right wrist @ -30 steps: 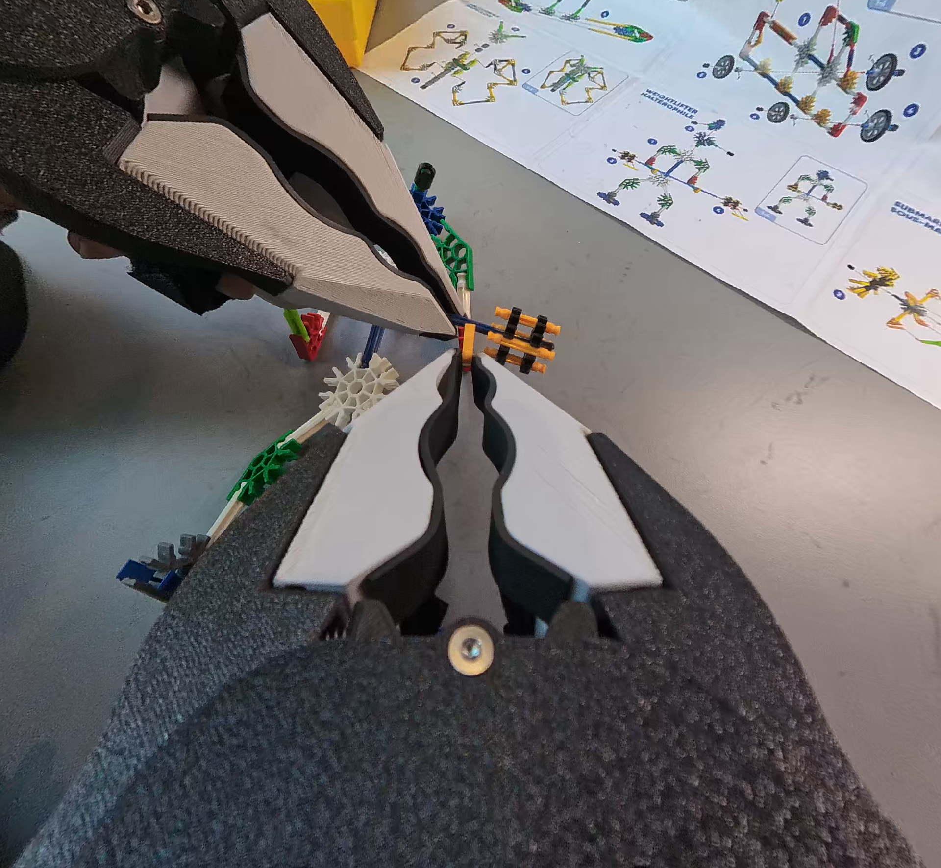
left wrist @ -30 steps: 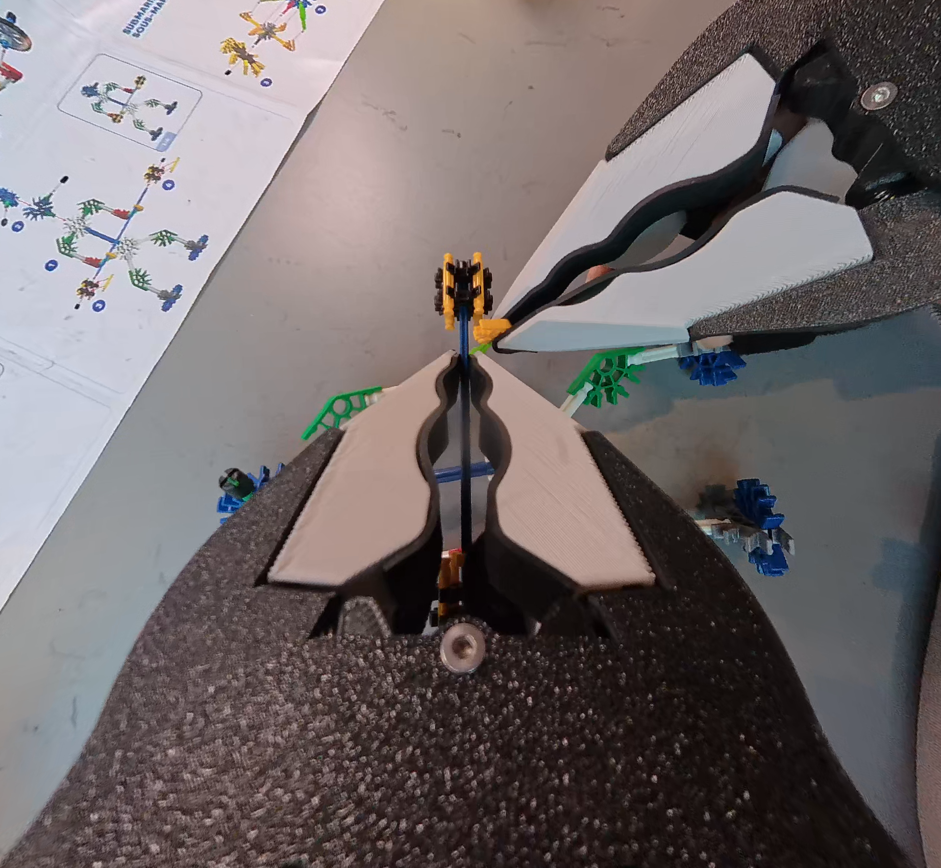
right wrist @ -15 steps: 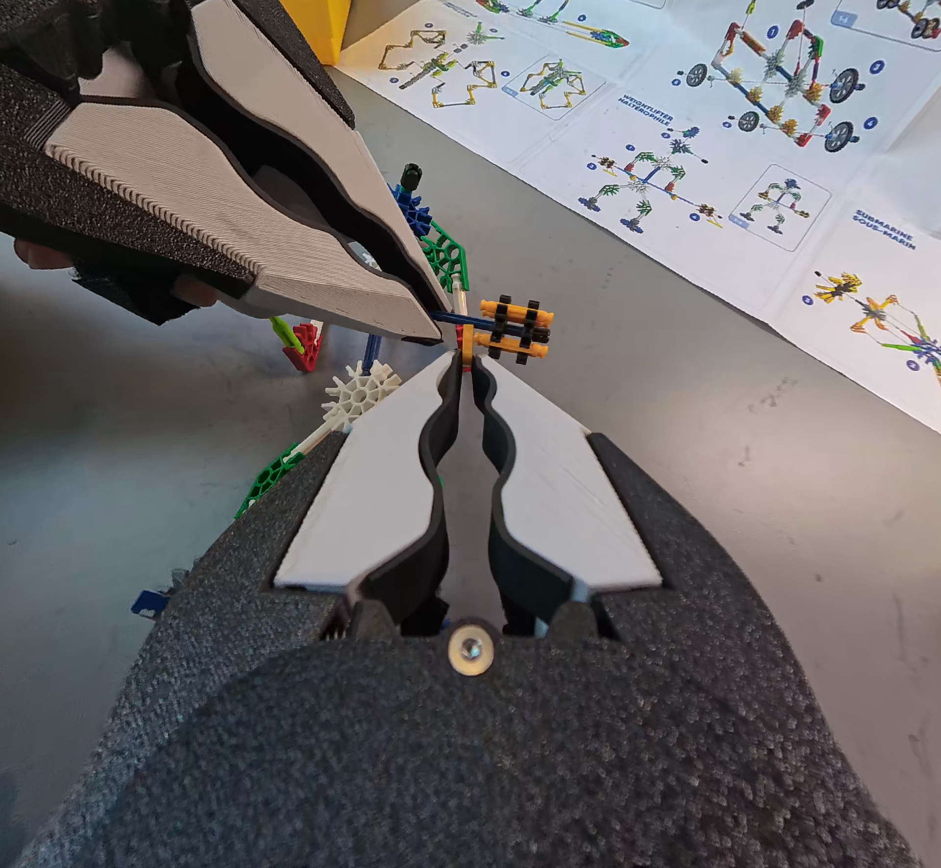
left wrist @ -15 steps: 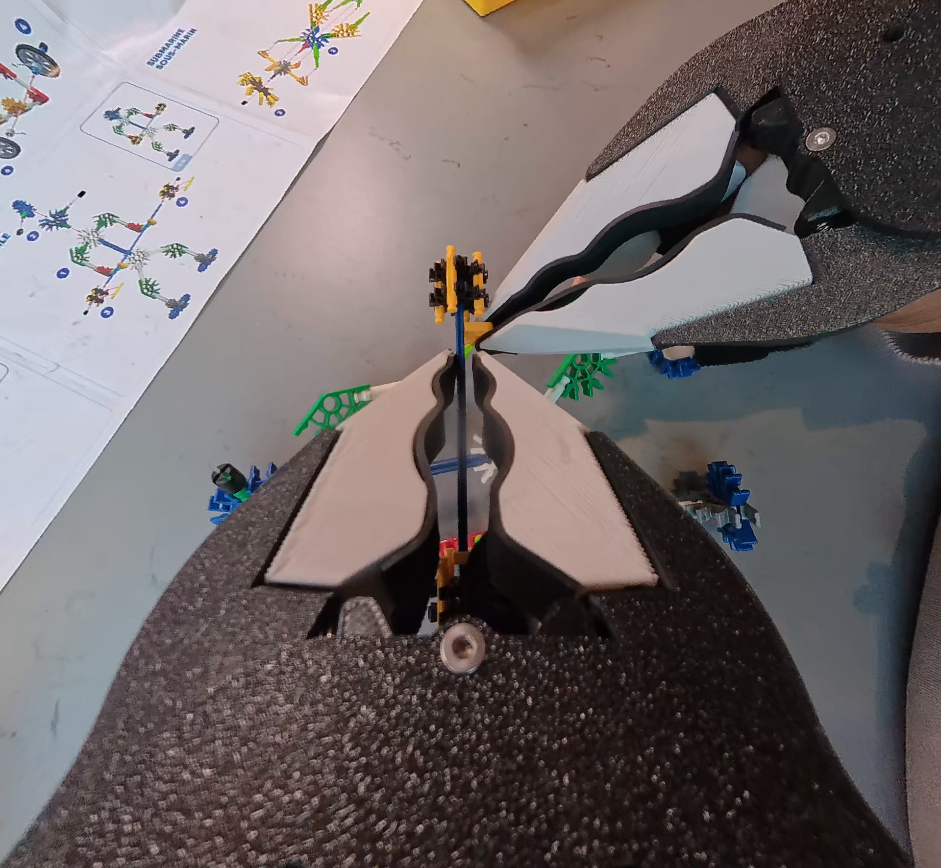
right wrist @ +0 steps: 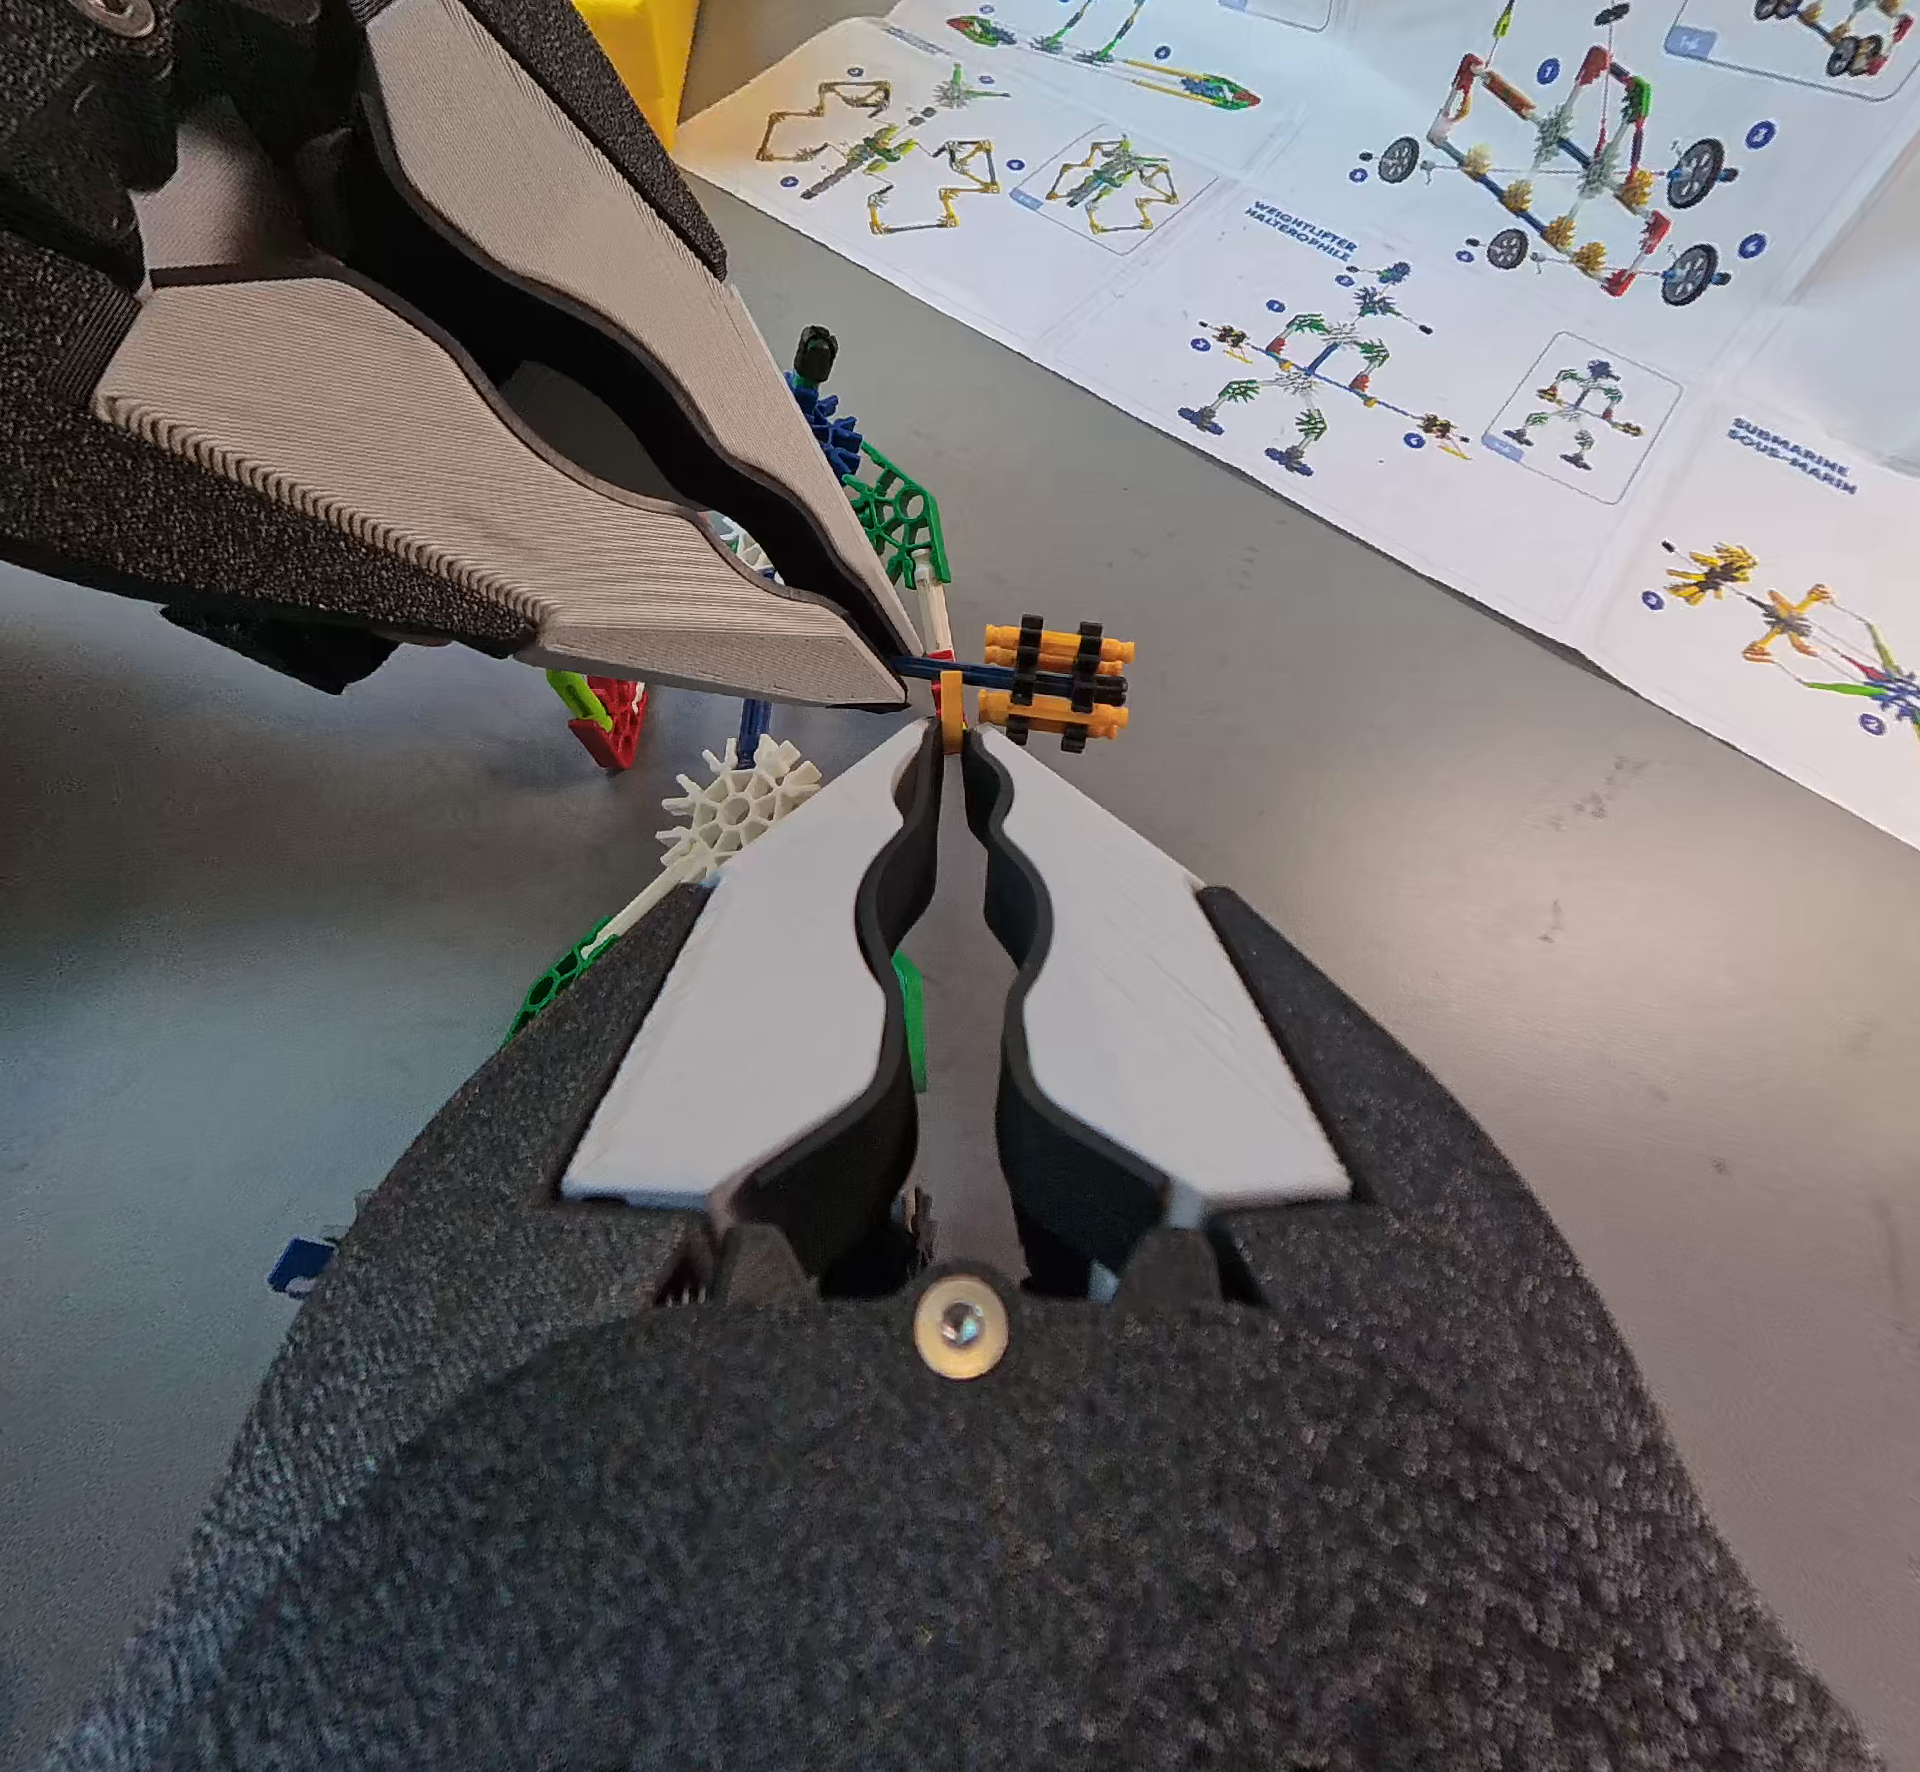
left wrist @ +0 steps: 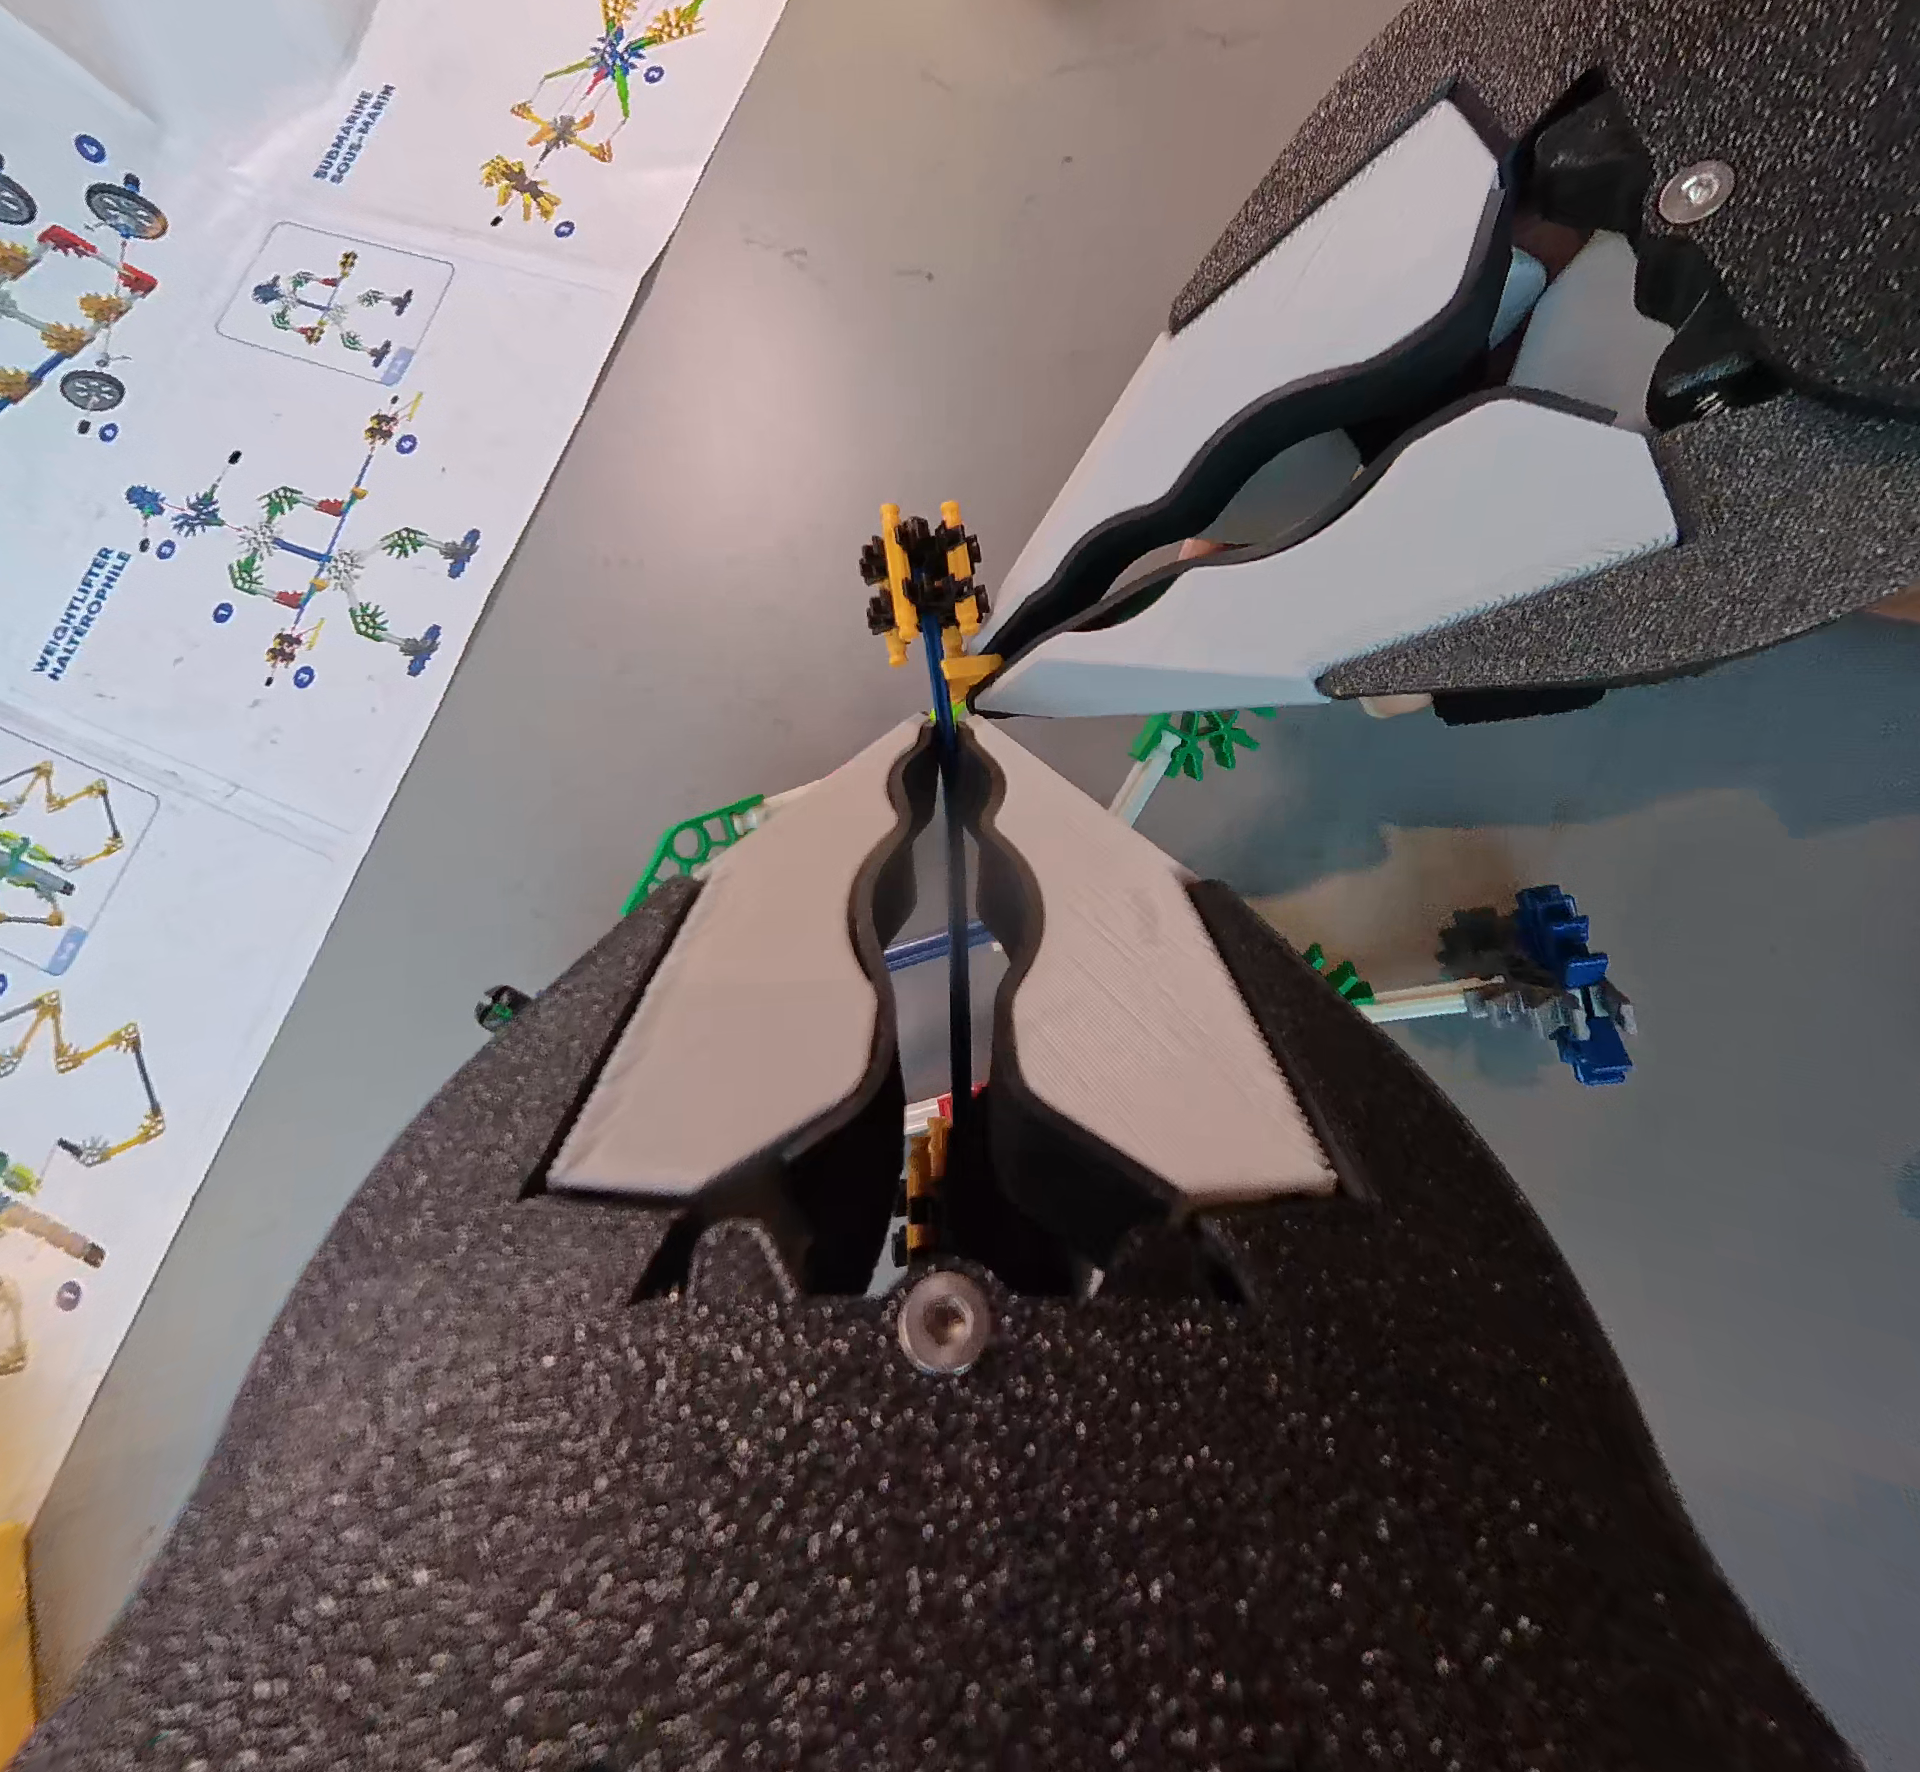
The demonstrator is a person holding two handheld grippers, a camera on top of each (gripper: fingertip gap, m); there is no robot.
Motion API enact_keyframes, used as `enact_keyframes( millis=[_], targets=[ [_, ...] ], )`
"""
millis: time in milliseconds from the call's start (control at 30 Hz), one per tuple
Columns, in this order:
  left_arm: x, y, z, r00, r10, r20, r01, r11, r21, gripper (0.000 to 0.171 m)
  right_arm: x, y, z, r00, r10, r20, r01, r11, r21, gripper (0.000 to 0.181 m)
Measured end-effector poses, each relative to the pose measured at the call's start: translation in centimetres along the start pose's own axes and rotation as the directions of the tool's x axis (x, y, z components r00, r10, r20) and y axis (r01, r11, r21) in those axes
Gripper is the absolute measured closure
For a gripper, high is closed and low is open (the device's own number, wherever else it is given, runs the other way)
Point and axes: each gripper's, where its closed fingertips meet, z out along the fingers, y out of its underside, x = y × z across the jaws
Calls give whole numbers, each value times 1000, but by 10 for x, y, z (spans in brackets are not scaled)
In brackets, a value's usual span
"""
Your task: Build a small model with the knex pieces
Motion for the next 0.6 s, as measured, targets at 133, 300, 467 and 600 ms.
enact_keyframes(
  millis=[133, 300, 467, 600],
  targets=[
    [1, 3, 1, 999, 34, 22, -33, 999, -36, 169, -1, 0, 2, 1000, 7, -11, -7, 1000, 1, 181],
    [1, 5, 2, 997, 63, 33, -61, 996, -62, 169, -2, 1, 5, 999, -27, -42, 27, 1000, -14, 181],
    [1, 4, 2, 995, 92, 35, -89, 993, -77, 169, 0, -1, 5, 998, -33, -60, 32, 999, -15, 181],
    [1, 3, 1, 993, 113, 34, -110, 991, -81, 169, 0, -3, 3, 991, -93, -93, 92, 996, -21, 181]
  ],
)
